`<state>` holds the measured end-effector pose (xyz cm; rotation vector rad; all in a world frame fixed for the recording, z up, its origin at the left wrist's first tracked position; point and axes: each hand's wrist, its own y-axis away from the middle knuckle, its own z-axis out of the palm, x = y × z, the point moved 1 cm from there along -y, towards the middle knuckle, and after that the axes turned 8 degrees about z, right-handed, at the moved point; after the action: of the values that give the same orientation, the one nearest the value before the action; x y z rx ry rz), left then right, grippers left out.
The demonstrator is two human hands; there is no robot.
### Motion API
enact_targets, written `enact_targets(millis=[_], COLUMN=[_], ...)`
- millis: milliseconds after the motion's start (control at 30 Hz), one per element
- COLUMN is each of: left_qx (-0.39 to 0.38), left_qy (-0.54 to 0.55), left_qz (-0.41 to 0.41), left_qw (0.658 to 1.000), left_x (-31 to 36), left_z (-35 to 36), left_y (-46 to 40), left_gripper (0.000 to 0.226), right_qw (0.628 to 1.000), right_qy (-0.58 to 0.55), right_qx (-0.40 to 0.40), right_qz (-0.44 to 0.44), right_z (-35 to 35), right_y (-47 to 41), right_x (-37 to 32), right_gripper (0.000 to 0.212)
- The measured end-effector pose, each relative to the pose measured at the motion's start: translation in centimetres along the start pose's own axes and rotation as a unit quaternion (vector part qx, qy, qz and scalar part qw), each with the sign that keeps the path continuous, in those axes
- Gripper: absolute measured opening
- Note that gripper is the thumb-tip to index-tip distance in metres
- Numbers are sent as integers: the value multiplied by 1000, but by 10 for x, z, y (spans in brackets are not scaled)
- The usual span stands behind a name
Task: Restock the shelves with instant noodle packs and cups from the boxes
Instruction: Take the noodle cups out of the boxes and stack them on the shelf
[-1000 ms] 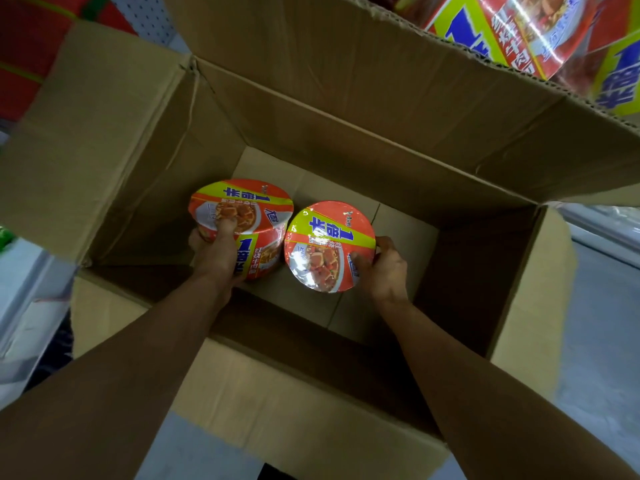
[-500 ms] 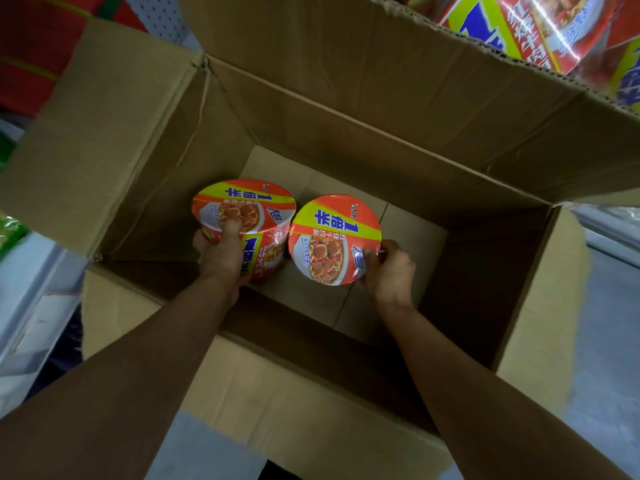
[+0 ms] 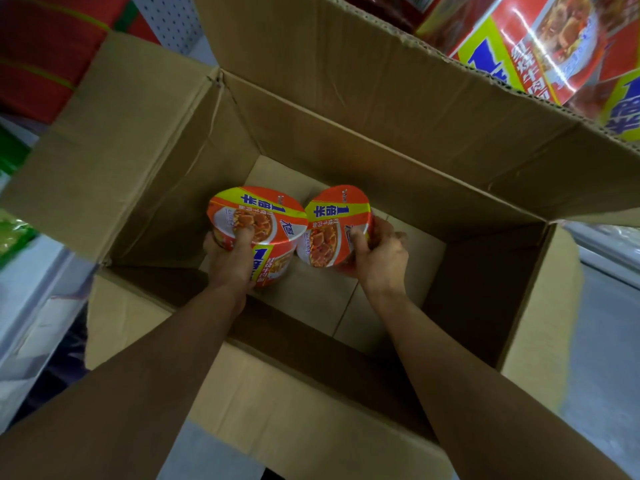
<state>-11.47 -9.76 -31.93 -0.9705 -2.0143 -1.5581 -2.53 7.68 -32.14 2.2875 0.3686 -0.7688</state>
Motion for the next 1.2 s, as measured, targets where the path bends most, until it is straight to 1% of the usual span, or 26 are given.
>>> enact_targets(millis=[100, 267, 400, 533, 733, 900, 1000, 1200], left_qx=[2, 4, 9, 11, 10, 4, 0, 7], left_qy=[6, -2, -9, -10, -24, -4, 10, 41], left_qz=[3, 9, 7, 8, 25, 45, 58, 87], left_qw=[1000, 1000, 1000, 1000, 999, 999, 998, 995], left_x=[-1, -3, -4, -3, 1, 10, 17, 40], left_z=[0, 0, 0, 1, -1, 0, -1, -14], left_y=[0, -3, -4, -4, 2, 14, 26, 61], left_gripper=[76, 81, 79, 77, 77, 74, 74, 70], right_qw=[999, 994, 990, 989, 990, 987, 986, 983], right_qy=[7, 10, 27, 40, 3, -33, -39, -63], right_qx=[-26, -98, -127, -129, -129, -134, -140, -154], right_qz=[19, 45, 52, 53, 50, 78, 86, 73], right_z=[1, 7, 5, 4, 1, -10, -19, -47], right_y=[1, -1, -6, -12, -11, -6, 1, 30], right_x=[5, 11, 10, 10, 12, 10, 6, -14], right_gripper=[54, 67, 71, 73, 68, 63, 63, 65])
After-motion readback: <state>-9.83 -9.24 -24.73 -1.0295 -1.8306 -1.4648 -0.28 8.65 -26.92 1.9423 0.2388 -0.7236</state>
